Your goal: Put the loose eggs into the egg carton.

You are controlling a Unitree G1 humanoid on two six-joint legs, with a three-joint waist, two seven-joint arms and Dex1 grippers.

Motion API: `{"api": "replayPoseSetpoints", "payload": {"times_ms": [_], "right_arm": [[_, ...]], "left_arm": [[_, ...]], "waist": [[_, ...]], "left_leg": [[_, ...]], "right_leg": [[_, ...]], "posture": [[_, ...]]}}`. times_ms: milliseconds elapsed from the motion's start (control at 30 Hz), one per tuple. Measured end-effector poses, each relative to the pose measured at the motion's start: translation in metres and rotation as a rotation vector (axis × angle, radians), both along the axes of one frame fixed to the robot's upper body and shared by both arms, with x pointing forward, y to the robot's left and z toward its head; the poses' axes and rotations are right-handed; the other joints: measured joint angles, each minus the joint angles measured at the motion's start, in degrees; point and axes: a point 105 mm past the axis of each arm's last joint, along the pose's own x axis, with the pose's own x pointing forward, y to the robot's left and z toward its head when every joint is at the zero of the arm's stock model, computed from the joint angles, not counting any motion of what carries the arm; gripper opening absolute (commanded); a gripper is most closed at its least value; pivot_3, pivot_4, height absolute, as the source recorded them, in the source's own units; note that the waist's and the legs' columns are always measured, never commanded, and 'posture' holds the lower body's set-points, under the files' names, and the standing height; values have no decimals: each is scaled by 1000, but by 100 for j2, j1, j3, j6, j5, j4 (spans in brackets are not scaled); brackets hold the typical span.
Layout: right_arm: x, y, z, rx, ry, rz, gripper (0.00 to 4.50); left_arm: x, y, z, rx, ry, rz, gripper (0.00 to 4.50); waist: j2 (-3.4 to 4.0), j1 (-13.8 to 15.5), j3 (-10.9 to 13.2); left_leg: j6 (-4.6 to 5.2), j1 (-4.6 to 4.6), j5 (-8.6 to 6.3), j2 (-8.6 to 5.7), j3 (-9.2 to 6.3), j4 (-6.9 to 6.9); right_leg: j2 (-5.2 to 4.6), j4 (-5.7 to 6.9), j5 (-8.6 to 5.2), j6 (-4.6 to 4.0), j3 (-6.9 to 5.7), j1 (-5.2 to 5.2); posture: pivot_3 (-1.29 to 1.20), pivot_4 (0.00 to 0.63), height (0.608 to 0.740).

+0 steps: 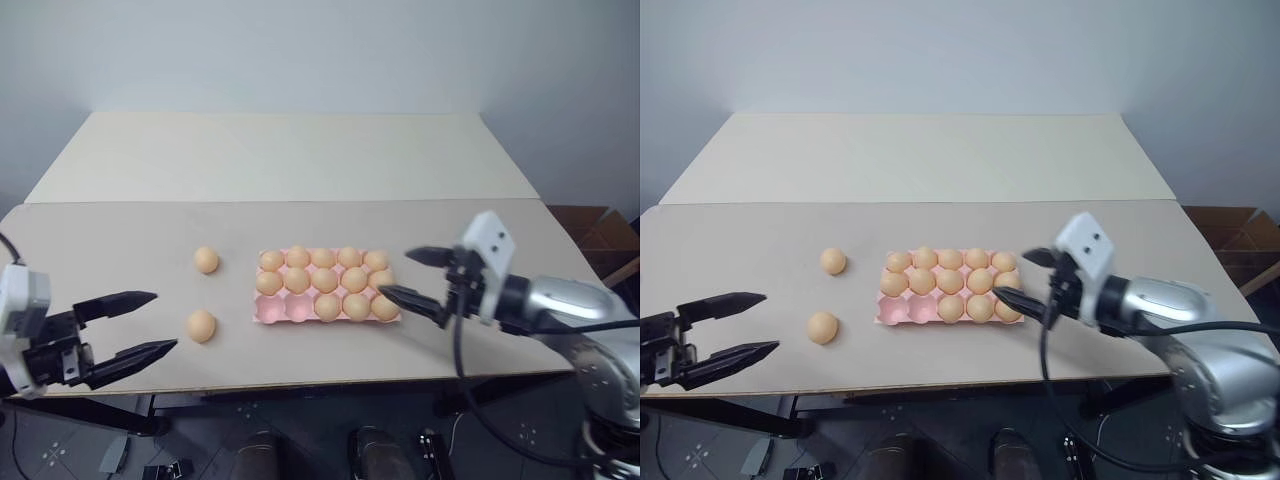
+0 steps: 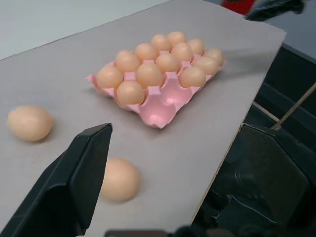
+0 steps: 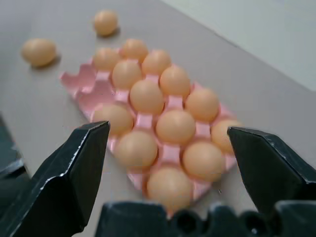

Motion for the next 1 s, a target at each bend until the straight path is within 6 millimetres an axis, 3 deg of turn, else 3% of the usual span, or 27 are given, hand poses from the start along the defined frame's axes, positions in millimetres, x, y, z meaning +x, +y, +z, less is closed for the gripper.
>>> {"api": "replayPoseSetpoints", "payload": {"times_ms": [167, 367, 433, 567, 667, 767, 1000], "right_arm": [[1, -27, -11, -35, -12, -1, 4454], [6, -28, -9, -39, -62, -6, 4454], [7, -27, -9, -38, -66, -5, 4454], [9, -21, -11, -25, -69, -9, 4454], [10, -21, -10, -21, -80, -20, 4454], [11, -19, -8, -12, -92, -30, 4500], [10, -12, -5, 20, -107, -21, 4500]], "left_arm": [[-2, 16, -12, 15, 35, 62, 4500], [-1, 19, -38, 24, 115, 151, 4500], [3, 16, -50, 28, 168, 184, 4500], [30, -2, -74, 11, 195, 284, 4500], [36, -13, -89, 2, 236, 313, 4500], [45, -15, -92, 17, 242, 354, 3941], [61, -18, -97, 8, 223, 414, 1669]], "waist": [[-1, -74, 1], [-1, -21, 1], [-1, 12, 1], [-2, 78, -1], [-6, 61, -2], [-5, 52, -2], [-7, 51, -2]], "left_leg": [[1, 18, 1, 4, 7, 1], [0, 19, 1, 3, 6, 1], [0, 13, 1, 0, 5, 1], [0, 7, 2, -4, -1, 2], [1, 2, 1, -1, -2, 2], [1, 3, 1, -1, -7, 1], [1, 6, 2, -3, -7, 4]], "right_leg": [[4, 14, -27, 23, 16, 1], [2, 15, -26, 21, 18, 3], [-1, 14, -21, 17, 18, 2], [-4, 6, 24, 26, 18, 5], [-1, 2, 26, 28, 19, 2], [2, 7, 25, 27, 14, 1], [1, 10, 27, 25, 16, 4]], "posture": [[0, 150, 740], [0, 150, 740], [0, 150, 740], [0, 150, 740], [0, 150, 740], [0, 150, 740], [0, 150, 740]]}}
